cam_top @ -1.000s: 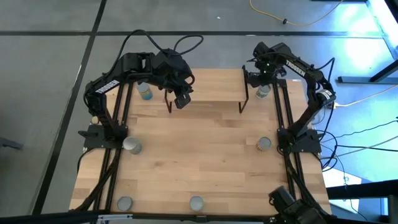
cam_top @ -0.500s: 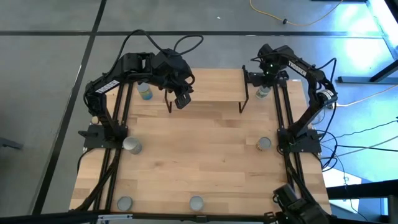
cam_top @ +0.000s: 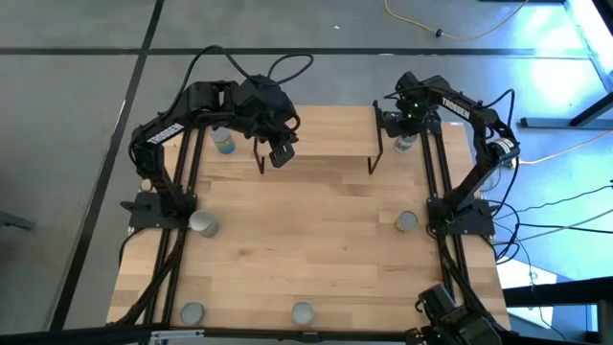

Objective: Pick and place cans onto a shelf
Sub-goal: Put the canned mixed vegetable on the shelf

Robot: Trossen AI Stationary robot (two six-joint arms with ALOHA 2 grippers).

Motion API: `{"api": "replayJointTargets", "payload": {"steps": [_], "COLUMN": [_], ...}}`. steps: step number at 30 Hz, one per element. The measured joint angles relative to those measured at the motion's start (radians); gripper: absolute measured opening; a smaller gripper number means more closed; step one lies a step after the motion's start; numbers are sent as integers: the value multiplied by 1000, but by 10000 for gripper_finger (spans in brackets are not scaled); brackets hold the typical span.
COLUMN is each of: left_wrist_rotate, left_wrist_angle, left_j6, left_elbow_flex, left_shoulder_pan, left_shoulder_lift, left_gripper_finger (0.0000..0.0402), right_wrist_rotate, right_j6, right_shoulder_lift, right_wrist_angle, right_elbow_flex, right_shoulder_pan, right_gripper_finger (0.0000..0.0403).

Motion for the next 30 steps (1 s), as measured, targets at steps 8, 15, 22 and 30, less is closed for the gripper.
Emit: {"api": "replayJointTargets", "payload": {"steps": [8, 15, 22, 30], "left_wrist_rotate": [0, 0, 0, 0], "left_wrist_angle": [0, -1, -1, -1], "left_j6": [0, 0, 0, 0], "left_elbow_flex": [0, 0, 0, 0], "left_shoulder_pan": [0, 0, 0, 0], "left_shoulder_lift": [0, 0, 0, 0], "left_gripper_finger": [61, 61, 61, 61], "right_wrist_rotate": [-1, 5, 19, 21], "right_j6": [-27, -23, -31, -27], "right_shoulder_lift": [24, 46, 50, 72], "right_wrist_angle": [0, 10, 21, 58], "right_elbow_flex": [0, 1, -2, 0], "right_shoulder_pan": [0, 1, 0, 0], "right_gripper_finger": [106, 106, 106, 106]}}
